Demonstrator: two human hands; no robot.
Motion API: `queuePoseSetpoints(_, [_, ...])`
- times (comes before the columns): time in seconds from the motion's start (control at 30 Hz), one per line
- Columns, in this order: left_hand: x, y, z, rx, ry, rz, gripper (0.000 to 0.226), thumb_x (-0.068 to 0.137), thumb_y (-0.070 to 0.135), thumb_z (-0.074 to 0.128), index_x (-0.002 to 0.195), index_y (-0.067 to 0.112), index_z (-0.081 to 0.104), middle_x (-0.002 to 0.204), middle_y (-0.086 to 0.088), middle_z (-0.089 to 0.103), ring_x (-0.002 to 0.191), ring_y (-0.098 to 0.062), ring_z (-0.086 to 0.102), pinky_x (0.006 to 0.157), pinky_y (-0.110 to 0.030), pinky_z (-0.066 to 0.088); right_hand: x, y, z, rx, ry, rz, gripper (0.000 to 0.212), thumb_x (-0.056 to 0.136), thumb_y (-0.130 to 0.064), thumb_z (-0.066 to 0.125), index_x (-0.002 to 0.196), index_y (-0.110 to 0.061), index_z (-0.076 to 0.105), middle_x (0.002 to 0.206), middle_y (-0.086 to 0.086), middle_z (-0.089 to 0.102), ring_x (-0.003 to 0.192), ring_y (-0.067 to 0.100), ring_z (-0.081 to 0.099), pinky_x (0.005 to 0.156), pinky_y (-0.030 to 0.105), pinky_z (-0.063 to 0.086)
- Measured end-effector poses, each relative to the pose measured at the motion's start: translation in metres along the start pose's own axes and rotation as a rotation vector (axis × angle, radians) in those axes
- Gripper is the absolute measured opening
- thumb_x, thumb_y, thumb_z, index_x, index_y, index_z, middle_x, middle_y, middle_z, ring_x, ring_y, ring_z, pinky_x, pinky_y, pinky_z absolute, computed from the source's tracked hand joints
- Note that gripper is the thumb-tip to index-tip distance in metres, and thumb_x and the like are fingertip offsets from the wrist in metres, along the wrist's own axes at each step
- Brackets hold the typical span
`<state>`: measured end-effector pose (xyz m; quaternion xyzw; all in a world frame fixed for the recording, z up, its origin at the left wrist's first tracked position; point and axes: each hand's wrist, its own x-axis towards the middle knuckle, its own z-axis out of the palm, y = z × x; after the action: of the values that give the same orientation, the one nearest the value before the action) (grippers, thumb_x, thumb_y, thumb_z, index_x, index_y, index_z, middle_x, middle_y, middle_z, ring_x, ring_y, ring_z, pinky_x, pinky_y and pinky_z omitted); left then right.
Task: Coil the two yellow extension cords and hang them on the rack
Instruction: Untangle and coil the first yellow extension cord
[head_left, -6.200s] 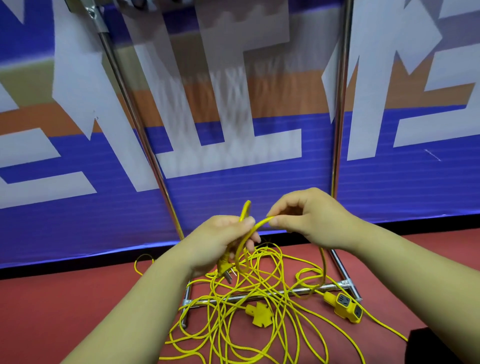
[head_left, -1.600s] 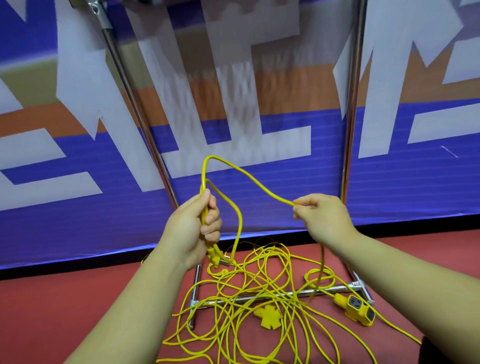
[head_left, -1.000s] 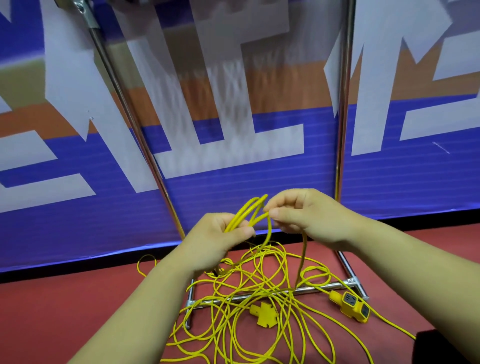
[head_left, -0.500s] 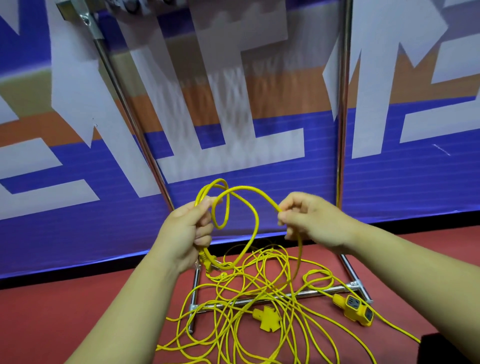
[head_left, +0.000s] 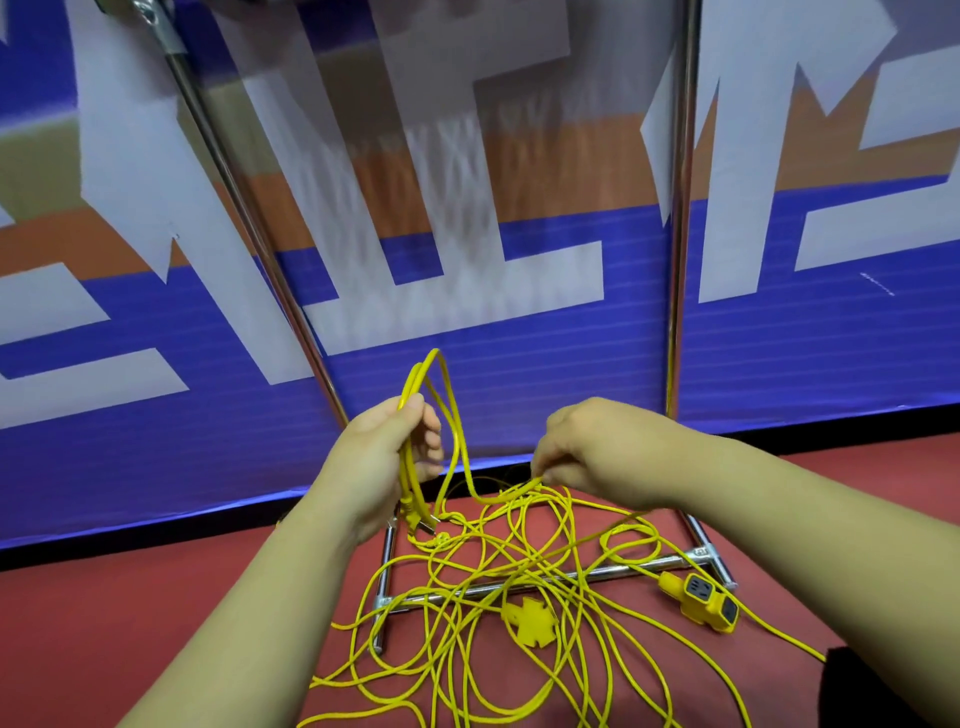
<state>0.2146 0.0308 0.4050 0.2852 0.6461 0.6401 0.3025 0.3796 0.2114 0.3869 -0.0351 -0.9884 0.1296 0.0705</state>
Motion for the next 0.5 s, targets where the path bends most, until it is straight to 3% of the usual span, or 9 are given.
queuePoseSetpoints(0.13, [-0.003,-0.007,0.014,0.126,-0.063,0.013,0.031,0.107,0.025,0.038,0.085,0.01,0.054,0.074,-0.008,0.065,0.076,-0.023,0.066,0.076,-0.04,0.057,-0.002,-0.003,-0.005,0.237,0.021,-0.056,0.014,0.093,-0.033,0.068,0.104,-0.03,0.076,0.09,-0.011,0.06,0.086,0.005,0.058,0.08,0.031,0.049])
queuePoseSetpoints(0.2, [-0.005,-0.012,0.022,0.159,-0.1,-0.021,0.029,0.108,0.025,0.036,0.087,0.01,0.05,0.076,-0.012,0.069,0.079,-0.03,0.069,0.078,-0.042,0.057,-0.003,-0.003,-0.008,0.352,0.08,-0.033,0.012,0.09,-0.032,0.072,0.1,-0.03,0.078,0.085,-0.013,0.061,0.083,0.003,0.059,0.077,0.025,0.047])
queuePoseSetpoints(0.33, [-0.006,-0.016,0.032,0.224,-0.142,-0.04,0.028,0.108,0.026,0.035,0.088,0.009,0.045,0.071,-0.02,0.066,0.066,-0.035,0.069,0.067,-0.039,0.056,-0.004,-0.004,-0.014,0.477,0.137,0.02,0.011,0.088,-0.03,0.074,0.097,-0.028,0.08,0.082,-0.011,0.065,0.081,0.005,0.062,0.075,0.024,0.048])
queuePoseSetpoints(0.43, [-0.005,-0.016,0.035,0.339,-0.132,0.006,0.029,0.108,0.028,0.037,0.086,0.011,0.046,0.057,-0.01,0.055,0.043,-0.022,0.05,0.051,-0.032,0.049,-0.005,-0.001,-0.016,0.578,0.157,0.063,0.009,0.089,-0.028,0.074,0.096,-0.025,0.078,0.082,-0.008,0.07,0.076,0.003,0.063,0.073,0.026,0.05])
queuePoseSetpoints(0.5, [-0.003,-0.012,0.037,0.366,-0.08,0.062,0.03,0.107,0.029,0.038,0.084,0.012,0.047,0.051,-0.005,0.047,0.04,-0.018,0.037,0.047,-0.029,0.04,-0.005,0.001,-0.013,0.741,0.115,0.077,0.009,0.089,-0.019,0.074,0.097,-0.017,0.073,0.079,-0.002,0.068,0.068,0.007,0.059,0.068,0.028,0.048])
